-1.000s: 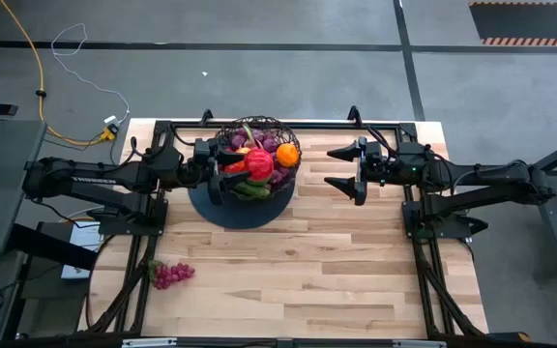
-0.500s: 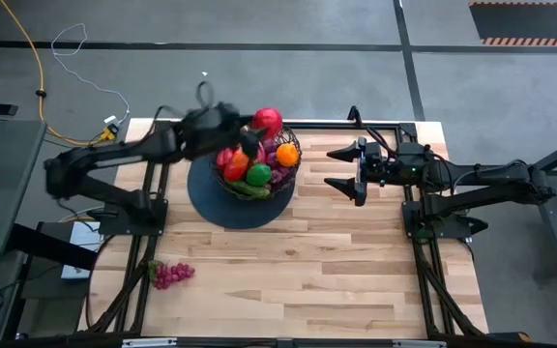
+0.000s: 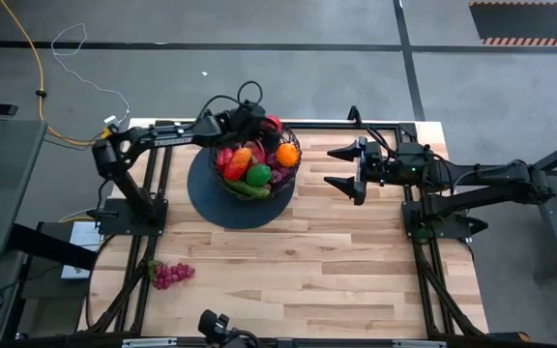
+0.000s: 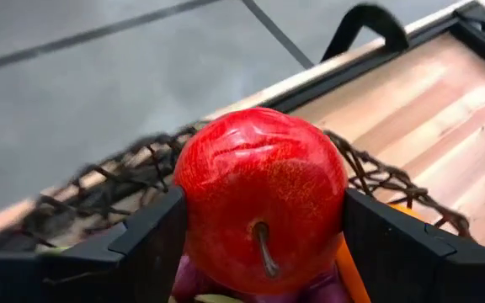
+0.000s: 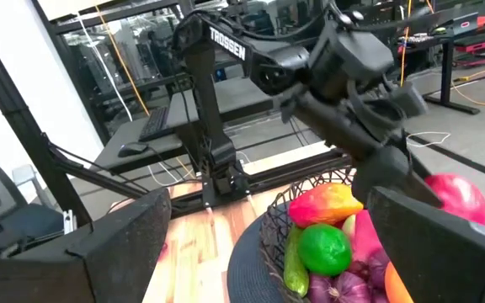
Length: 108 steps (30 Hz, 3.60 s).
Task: Build produce basket
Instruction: Put the red apple into the black basket, then put the grapes into the black basket
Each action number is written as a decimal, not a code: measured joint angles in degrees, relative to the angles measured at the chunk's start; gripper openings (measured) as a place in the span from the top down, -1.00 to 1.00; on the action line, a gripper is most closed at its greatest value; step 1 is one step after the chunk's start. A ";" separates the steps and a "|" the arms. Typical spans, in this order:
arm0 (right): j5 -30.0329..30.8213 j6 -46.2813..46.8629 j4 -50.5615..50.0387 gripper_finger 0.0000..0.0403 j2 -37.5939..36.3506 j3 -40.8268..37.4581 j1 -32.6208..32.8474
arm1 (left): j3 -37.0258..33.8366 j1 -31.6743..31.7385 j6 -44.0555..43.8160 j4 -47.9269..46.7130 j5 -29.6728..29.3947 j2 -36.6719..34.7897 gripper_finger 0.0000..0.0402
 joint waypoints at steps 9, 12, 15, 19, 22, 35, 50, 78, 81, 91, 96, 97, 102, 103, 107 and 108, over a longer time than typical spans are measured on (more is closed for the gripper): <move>0.00 0.74 -0.50 -0.94 0.02 0.00 -0.02 | 0.04 -0.22 -0.15 2.10 0.17 2.45 -0.39; 0.00 1.70 -0.73 -0.94 0.02 0.00 -0.02 | 0.04 -0.17 0.91 3.69 0.40 2.45 -0.39; 0.00 1.84 -1.02 -0.94 0.02 0.00 -0.02 | 0.04 -0.04 1.10 4.03 1.76 2.45 -0.41; 0.02 2.01 -1.28 -0.94 0.02 0.00 -0.02 | 0.04 -0.05 1.12 3.38 4.28 2.45 -0.59; 0.02 2.01 -1.30 -0.94 0.02 0.00 -0.02 | 0.03 0.04 1.20 2.52 6.37 1.78 -0.77; 0.02 1.05 -1.29 -0.94 0.02 0.02 -0.02 | 0.07 0.79 7.61 -0.90 10.25 -11.12 -0.97; 0.02 0.92 -1.29 -0.94 0.02 0.00 -0.02 | -15.58 -24.94 7.07 14.02 6.90 -39.97 -0.97; 0.02 1.29 -1.28 -0.94 0.02 0.02 -0.02 | -17.71 -40.62 -14.52 -14.91 12.53 -44.21 -0.97; 0.02 1.64 -1.27 -0.94 0.02 0.00 -0.02 | -17.20 -42.55 -24.02 -32.81 20.58 -42.32 -0.97; 0.00 1.75 -1.74 -0.94 0.00 0.02 -0.02 | -23.74 -60.65 -42.07 -54.30 40.41 -35.43 -0.97; 0.02 1.77 -2.19 -0.94 0.01 0.02 -0.02 | -27.98 -67.35 -49.09 -47.54 44.69 -32.22 -0.97; 0.02 1.77 -2.19 -0.94 0.02 0.02 -0.02 | -28.65 -68.28 -49.49 -46.48 44.81 -31.48 -0.97; 0.02 1.77 -2.25 -0.94 0.01 0.02 -0.02 | -30.96 -71.23 -48.25 -46.38 43.94 -26.98 -0.97; 0.02 1.77 -2.28 -0.94 0.02 0.02 -0.02 | -31.25 -71.76 -47.52 -46.21 43.69 -26.03 -0.97; 0.02 1.77 -2.26 -0.94 0.03 0.02 -0.02 | -32.06 -73.56 -42.63 -44.47 42.18 -22.66 -0.97; 0.02 1.92 -2.34 -0.94 0.05 0.02 -0.02 | -32.32 -73.82 -41.88 -43.38 42.00 -21.70 -0.97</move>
